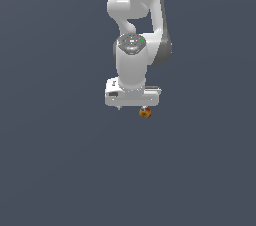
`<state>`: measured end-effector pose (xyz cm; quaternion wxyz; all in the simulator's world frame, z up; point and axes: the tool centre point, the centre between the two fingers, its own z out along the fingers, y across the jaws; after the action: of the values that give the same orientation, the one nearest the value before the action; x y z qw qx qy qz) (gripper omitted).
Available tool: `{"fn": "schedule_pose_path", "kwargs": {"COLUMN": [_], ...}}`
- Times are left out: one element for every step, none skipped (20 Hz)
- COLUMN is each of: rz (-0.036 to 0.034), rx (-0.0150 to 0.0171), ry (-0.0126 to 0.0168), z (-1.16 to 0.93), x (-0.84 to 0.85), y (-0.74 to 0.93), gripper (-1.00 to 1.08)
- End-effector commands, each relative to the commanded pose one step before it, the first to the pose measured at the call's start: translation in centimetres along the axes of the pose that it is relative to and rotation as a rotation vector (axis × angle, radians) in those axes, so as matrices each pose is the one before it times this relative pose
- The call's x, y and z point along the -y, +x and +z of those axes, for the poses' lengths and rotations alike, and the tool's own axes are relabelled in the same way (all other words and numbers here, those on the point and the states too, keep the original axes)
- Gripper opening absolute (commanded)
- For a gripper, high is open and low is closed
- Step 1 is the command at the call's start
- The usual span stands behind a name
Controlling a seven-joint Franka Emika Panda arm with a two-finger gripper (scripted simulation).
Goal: Pick up the object and move it to a goal position.
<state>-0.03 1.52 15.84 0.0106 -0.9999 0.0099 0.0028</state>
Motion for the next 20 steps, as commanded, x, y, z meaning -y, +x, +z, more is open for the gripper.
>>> {"fn": "schedule_pose_path", "kwargs": {"rz": [0.00000,-0.00059,-0.00224,-0.00339,-0.00471,-0.00590,-0.00538,-0.00392,-0.00249,-0.00100,0.00035,0.00119,-0.00008,-0.00158,-0.00334,-0.00482,-0.00646,-0.00807,-0.00975,-0.01143], "rx": [0.00000,-0.00024,-0.00092,-0.00142,-0.00205,-0.00273,-0.00274,-0.00232,-0.00187,-0.00134,-0.00069,-0.00006,0.00042,0.00033,0.00027,0.00018,0.00014,0.00014,0.00018,0.00027], "ry": [0.00000,0.00028,0.00114,0.00177,0.00255,0.00340,0.00342,0.00290,0.00236,0.00171,0.00091,0.00011,-0.00055,-0.00049,-0.00046,-0.00039,-0.00039,-0.00044,-0.00054,-0.00069], "z": [0.000,0.005,0.001,0.009,0.012,0.012,0.010,0.004,-0.003,-0.006,-0.006,-0.012,0.005,0.014,0.027,0.036,0.047,0.059,0.071,0.083], "x": [-0.001,0.012,0.061,0.087,0.124,0.163,0.158,0.129,0.100,0.066,0.035,-0.010,-0.017,-0.014,0.014,0.019,0.031,0.039,0.049,0.056], "y": [0.000,0.013,0.034,0.059,0.085,0.114,0.117,0.100,0.082,0.063,0.039,0.003,-0.020,-0.024,-0.023,-0.025,-0.029,-0.034,-0.041,-0.050], "gripper": [1.00,1.00,1.00,1.00,1.00,1.00,1.00,1.00,1.00,1.00,1.00,1.00,1.00,1.00,1.00,1.00,1.00,1.00,1.00,1.00]}}
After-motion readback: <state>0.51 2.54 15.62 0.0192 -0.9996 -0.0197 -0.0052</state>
